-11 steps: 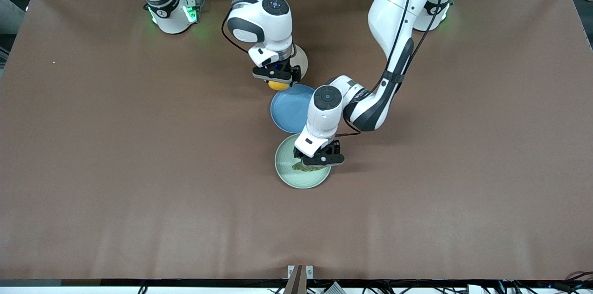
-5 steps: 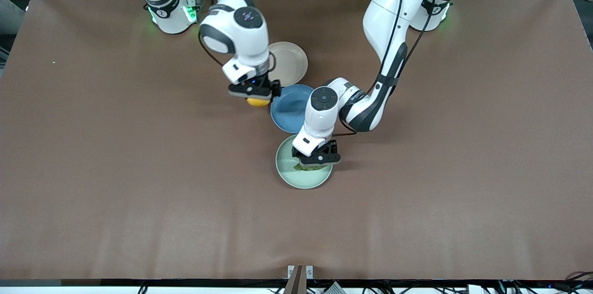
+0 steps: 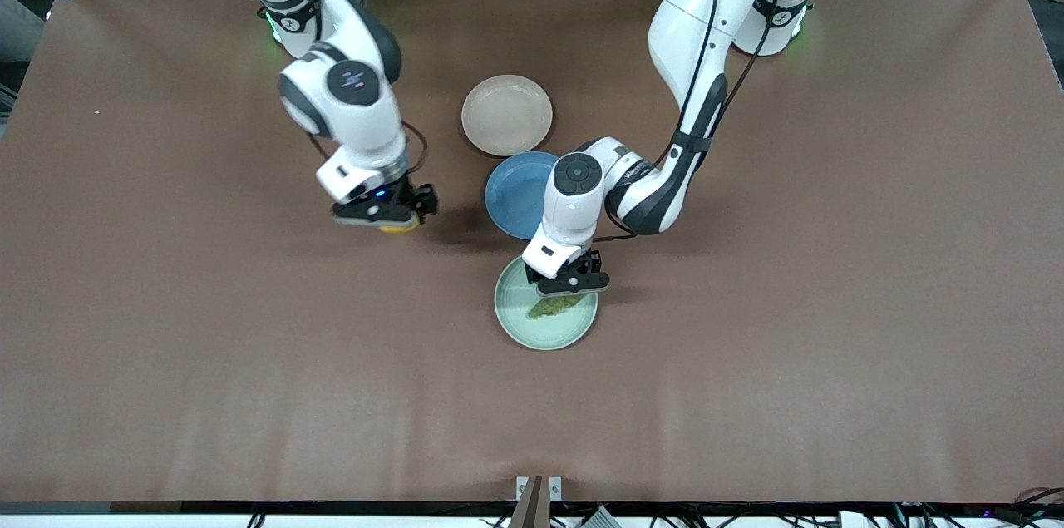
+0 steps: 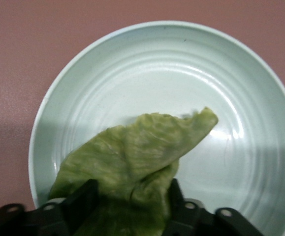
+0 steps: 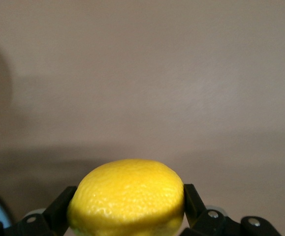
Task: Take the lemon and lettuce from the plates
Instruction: 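Lift the lemon with the right gripper and carry it off the plates, then lift the lettuce with the left gripper and carry it off the plate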
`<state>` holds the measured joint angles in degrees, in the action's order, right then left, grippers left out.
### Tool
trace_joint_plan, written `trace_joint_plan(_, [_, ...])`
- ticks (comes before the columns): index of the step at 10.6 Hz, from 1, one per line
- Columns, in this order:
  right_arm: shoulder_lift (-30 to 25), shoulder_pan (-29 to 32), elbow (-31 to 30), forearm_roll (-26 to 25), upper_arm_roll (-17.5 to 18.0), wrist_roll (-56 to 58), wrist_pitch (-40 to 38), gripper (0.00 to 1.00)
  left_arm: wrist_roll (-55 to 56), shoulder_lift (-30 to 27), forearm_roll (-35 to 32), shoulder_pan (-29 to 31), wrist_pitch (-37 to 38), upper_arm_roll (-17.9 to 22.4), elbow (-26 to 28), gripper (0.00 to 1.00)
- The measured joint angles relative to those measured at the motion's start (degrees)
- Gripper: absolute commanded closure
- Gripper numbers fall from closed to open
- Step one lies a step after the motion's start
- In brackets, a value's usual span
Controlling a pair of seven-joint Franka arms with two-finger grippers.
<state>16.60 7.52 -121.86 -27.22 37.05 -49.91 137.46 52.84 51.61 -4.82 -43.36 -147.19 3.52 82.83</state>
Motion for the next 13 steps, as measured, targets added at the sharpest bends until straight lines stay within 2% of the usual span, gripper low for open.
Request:
trace_joint_plan(1, [-0.9,1.8,0.0,3.4,-1.5,6.6,-0.1,1.00,0.4,-0.1,0.0,-0.1,-0.1,0.0,-0.2,1.00])
trace_joint_plan(4, [-3.4,2.5,1.8,11.7,-11.0,25.7,-5.3,1.00,0.6,-0.3,0.0,-0.2,-0.1,0.1,-0.4,1.00])
trace_joint_plan(6, [-4.0,1.8,4.0,14.2,-17.2,34.1,-8.5,1.00,0.7,-0.5,0.0,-0.2,-0.1,0.1,-0.4,1.00])
trace_joint_plan(9, [-4.0,0.2,4.8,18.9,-27.7,46.1,-8.8,1.00,0.8,-1.7,0.0,-0.1,2.0,0.3,-0.9,1.00])
trace_joint_plan(10, [-3.9,-0.1,4.8,19.4,-29.7,47.8,-8.9,1.00,0.8,-2.8,0.0,0.0,4.0,0.4,-1.0,1.00])
trace_joint_plan(13, [-3.0,-0.7,4.6,19.6,-31.3,48.4,-9.0,1.00,0.3,-6.3,0.0,0.7,11.2,0.6,-1.1,1.00])
